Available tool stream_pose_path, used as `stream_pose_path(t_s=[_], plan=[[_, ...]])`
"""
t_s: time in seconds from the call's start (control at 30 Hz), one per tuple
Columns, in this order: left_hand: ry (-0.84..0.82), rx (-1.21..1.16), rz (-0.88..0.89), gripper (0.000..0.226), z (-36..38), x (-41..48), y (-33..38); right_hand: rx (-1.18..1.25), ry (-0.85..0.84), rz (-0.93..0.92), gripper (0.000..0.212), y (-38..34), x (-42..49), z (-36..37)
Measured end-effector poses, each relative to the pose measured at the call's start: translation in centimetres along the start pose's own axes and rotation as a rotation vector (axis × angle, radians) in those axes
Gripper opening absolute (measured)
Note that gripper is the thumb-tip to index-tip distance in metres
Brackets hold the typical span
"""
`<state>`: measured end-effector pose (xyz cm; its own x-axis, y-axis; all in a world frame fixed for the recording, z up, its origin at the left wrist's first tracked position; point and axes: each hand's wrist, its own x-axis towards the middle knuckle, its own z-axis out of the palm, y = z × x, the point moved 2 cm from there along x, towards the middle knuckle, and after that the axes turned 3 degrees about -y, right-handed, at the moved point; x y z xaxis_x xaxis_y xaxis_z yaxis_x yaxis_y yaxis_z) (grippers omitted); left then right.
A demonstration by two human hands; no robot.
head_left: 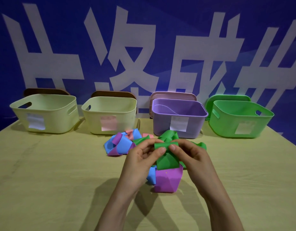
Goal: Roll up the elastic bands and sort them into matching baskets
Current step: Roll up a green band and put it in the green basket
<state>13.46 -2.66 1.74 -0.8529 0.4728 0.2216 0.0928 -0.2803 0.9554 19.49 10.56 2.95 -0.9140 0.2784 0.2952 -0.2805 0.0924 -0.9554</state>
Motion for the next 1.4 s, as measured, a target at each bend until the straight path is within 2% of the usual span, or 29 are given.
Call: stream_pose_path(t_s=[0.23,0.57,0.67,0.77,0.93,1.07,1.23,1.3,1.4], plan=[[-0.033,-0.083,-0.086,0.041,0.4,-0.7,0.2,-0.001,-0.011,-0.012,0.016,-0.3,-0.1,-0.1],[-0.023,-0.103,-0.071,0.034,0.5,-1.6,0.9,-0.014,-0.065,-0.047,0.033,-1.2,-1.5,-0.4],[-0.009,-0.107,-0.041,0.027,0.6,-2.1,1.0,-0.027,-0.1,-0.048,0.034,-1.7,-2.1,-0.4],[-0.009,-0.045,0.008,0.023,0.7,-2.5,1.3,-0.044,-0.052,-0.041,0.027,-2.2,-2.5,-0.4],[-0.01,-0.043,0.052,0.024,1.3,-3.2,1.7,-0.034,-0.029,-0.024,0.008,-2.3,-2.9,-0.1],[-0.025,-0.037,0.065,0.025,1.4,-3.6,2.0,-0.025,-0.001,-0.075,0.002,-2.5,-3.3,-0.2],[-0.068,-0.018,0.051,0.03,1.3,-3.5,2.0,-0.006,0.029,-0.092,0.008,-1.9,-3.3,-0.4],[-0.044,-0.032,0.03,0.024,1.2,-3.0,1.6,0.018,0.026,-0.072,0.009,-1.5,-3.0,-0.5],[-0.055,0.097,0.002,0.018,0.7,-1.3,0.6,0.023,0.012,-0.033,0.021,-0.5,-1.8,-0.8]])
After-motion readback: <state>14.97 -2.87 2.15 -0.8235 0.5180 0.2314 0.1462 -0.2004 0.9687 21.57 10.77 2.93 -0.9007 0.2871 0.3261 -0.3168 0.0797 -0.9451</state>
